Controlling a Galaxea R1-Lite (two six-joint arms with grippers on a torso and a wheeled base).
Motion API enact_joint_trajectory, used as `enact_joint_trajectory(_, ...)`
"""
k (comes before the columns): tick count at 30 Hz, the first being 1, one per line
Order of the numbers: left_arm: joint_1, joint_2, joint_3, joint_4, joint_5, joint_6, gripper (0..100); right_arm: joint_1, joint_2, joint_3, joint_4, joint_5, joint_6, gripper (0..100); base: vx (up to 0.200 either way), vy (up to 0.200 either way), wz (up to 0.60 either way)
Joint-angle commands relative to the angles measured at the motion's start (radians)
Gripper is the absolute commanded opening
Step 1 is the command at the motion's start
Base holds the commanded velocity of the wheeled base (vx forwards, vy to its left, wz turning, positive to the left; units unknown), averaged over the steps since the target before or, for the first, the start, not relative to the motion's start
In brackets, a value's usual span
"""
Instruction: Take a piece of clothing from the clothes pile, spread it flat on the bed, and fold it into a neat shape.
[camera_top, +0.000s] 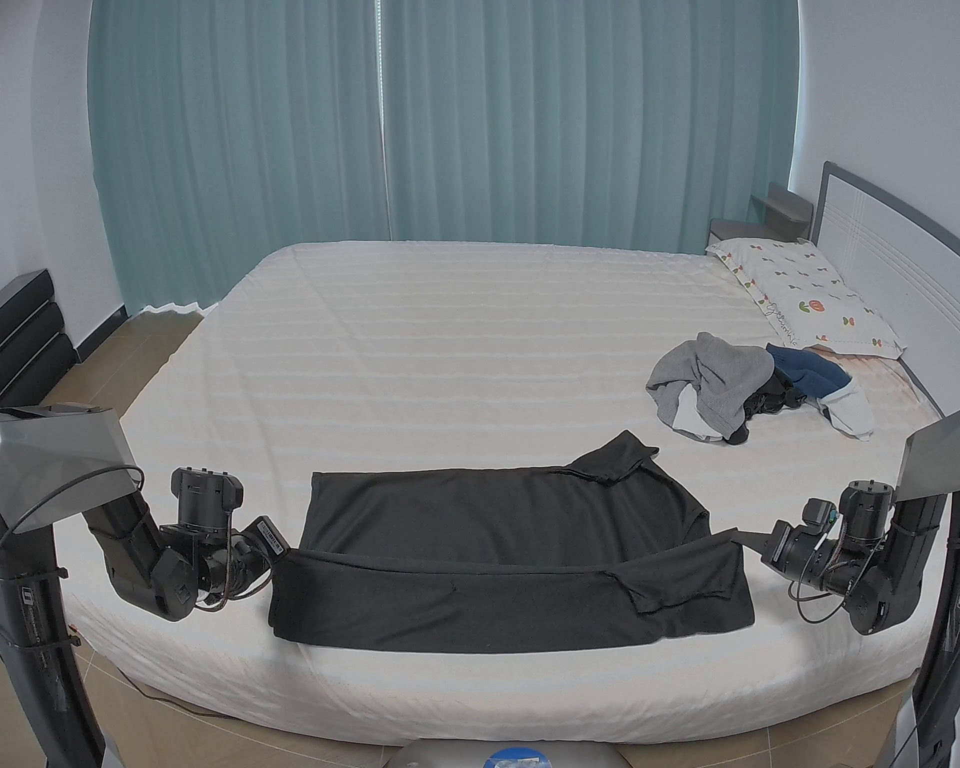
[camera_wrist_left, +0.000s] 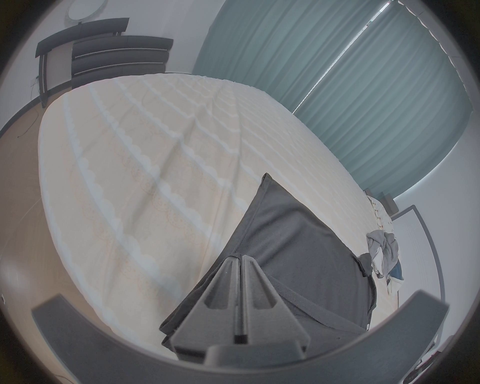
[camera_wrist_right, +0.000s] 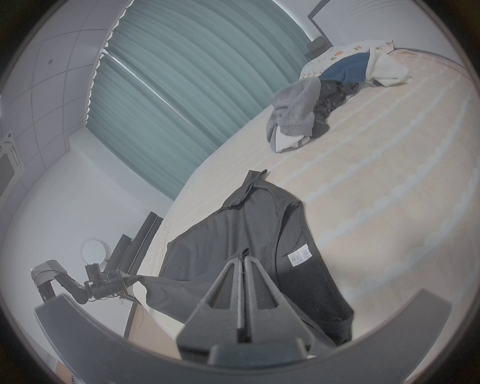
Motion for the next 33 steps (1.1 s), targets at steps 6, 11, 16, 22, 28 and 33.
enact_joint_trajectory(6, 0.011, -0.074, 0.050, 0.001, -0.001, 0.049, 0, -0.009, -0.092, 0.062, -0.043, 0.005, 0.002, 0, 0.000, 0.000, 0.00)
enact_joint_trajectory(11, 0.013, -0.078, 0.051, 0.005, 0.000, 0.057, 0, -0.003, -0.109, 0.092, -0.047, 0.012, -0.001, 0, 0.000, 0.000, 0.00)
enact_joint_trajectory(16, 0.028, -0.143, 0.100, 0.015, 0.000, 0.141, 0, 0.003, -0.146, 0.126, -0.047, 0.018, -0.012, 0, 0.000, 0.000, 0.00)
enact_joint_trajectory(22, 0.022, -0.140, 0.140, 0.013, 0.002, 0.201, 0, 0.014, -0.149, 0.166, -0.046, 0.020, -0.076, 0, 0.000, 0.000, 0.00)
enact_joint_trajectory(28, 0.020, -0.149, 0.169, 0.013, 0.002, 0.252, 0, 0.007, -0.173, 0.227, -0.046, 0.018, -0.187, 0, 0.000, 0.000, 0.00)
enact_joint_trajectory(33, 0.019, -0.152, 0.195, 0.008, 0.005, 0.296, 0, 0.005, -0.205, 0.257, -0.046, 0.018, -0.199, 0, 0.000, 0.000, 0.00)
